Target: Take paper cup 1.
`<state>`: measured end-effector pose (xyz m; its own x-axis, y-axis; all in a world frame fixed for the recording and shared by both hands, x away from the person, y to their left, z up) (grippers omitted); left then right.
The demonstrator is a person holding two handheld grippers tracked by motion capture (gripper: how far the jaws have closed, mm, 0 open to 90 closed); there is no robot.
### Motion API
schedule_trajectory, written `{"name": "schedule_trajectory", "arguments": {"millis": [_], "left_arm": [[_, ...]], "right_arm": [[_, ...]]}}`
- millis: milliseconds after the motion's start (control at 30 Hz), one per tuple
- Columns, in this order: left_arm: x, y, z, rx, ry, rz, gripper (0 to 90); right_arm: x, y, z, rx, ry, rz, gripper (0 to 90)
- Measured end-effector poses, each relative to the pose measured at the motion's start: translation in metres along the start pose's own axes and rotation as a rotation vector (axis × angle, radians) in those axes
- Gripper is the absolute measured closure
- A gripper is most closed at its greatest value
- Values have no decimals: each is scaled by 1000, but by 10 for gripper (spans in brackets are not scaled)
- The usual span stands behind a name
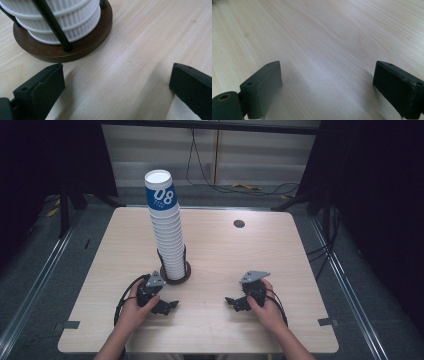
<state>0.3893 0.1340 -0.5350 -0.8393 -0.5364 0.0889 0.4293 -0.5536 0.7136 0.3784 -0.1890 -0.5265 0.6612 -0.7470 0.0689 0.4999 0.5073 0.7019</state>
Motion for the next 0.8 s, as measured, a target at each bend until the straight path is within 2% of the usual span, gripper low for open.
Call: {"name": "schedule_trajectory", "arguments": {"millis": [333, 433, 467, 500, 633, 667, 800], "left_arm": [[4, -4, 4, -4, -10, -4, 0], [5, -4, 7, -32, -16, -9, 0], [6, -4, 9, -45, -32, 26, 0], [6, -4, 10, -35, -22, 40, 3], [9, -5, 15, -52, -51, 57, 38], [10, -5, 20, -66, -60, 78, 41], [12, -2, 30, -92, -76, 102, 143]], "right_arm": [[0, 0, 0, 2, 2, 0, 78], [0, 0, 0, 2, 3, 0, 79], [0, 0, 0, 1, 1, 0, 81], [-1, -1, 1, 1, 1, -6, 81], [-4, -3, 3, 0, 0, -9, 87], [-4, -3, 4, 4, -2, -10, 97], [-7, -2, 5, -1, 4, -3, 120]]}}
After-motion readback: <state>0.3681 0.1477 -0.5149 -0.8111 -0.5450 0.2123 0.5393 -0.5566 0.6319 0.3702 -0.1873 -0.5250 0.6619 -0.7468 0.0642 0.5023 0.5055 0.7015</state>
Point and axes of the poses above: each handheld gripper's, and its own axes: z roughly backward along the jaws, y roughly out of its top, x roughly to its right, the point moved 3 cm from there along -z, roughly forward along the jaws, and after that the axes turned 5 degrees about -y, right-handed, at the moved point
